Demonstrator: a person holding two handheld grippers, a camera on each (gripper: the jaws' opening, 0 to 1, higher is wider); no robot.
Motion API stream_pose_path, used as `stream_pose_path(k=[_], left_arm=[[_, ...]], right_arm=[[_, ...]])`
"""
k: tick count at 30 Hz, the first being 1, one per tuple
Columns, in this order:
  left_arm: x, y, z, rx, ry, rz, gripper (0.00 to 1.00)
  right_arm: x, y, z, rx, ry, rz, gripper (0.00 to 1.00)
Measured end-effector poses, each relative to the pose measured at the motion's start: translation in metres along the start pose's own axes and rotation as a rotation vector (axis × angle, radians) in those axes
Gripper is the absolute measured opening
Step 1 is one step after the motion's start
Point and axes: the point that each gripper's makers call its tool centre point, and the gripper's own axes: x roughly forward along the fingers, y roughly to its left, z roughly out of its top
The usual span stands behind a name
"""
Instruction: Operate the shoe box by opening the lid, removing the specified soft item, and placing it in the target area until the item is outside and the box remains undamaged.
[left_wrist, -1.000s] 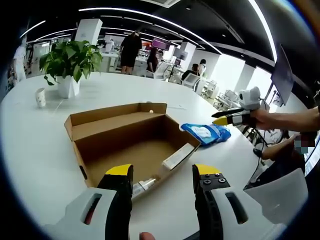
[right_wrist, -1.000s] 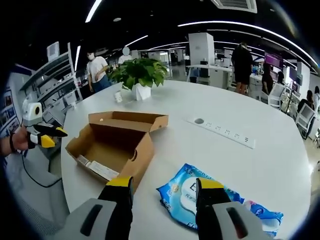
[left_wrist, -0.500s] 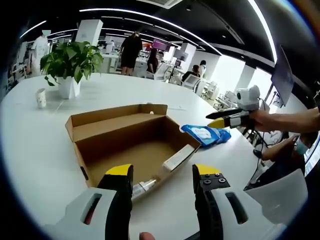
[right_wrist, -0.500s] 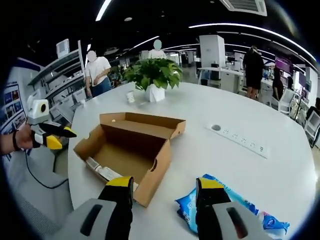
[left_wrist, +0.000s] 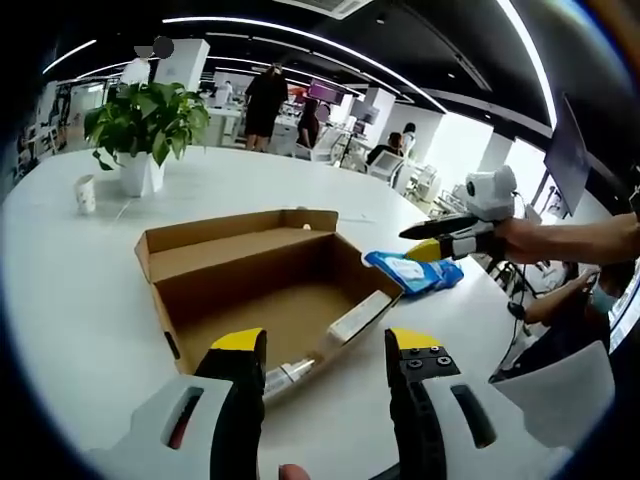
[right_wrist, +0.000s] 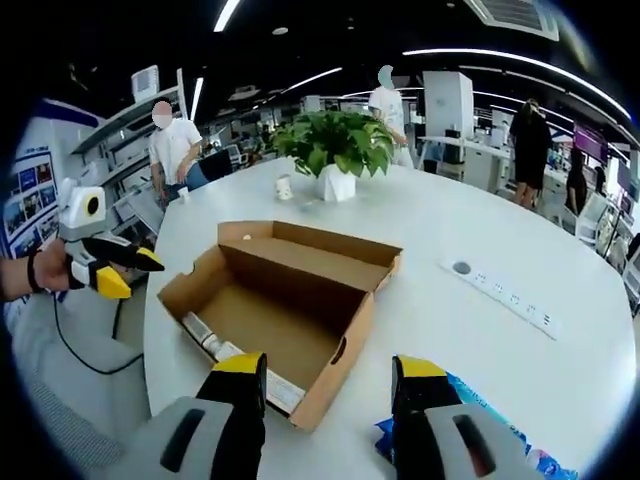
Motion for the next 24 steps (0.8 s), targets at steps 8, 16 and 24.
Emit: stream_pose_path(k=[8, 16, 24], left_arm=[[-0.001, 0.001, 0.001, -0.005, -0.006, 0.002, 0.49], [-0.002, 0.001, 0.002, -0.002, -0.010, 0.001, 0.49], [-0.001, 0.000, 0.002, 0.010, -0.008, 0.000, 0.49]], right_arm=[[0.013, 0.014, 0.004, -0.051, 0.025, 0.039, 0.47], [0.026, 0.025, 0.008, -0.107, 0.051, 0.070, 0.47], [0.037, 0.032, 0.007, -0.152, 0.080, 0.096, 0.47]])
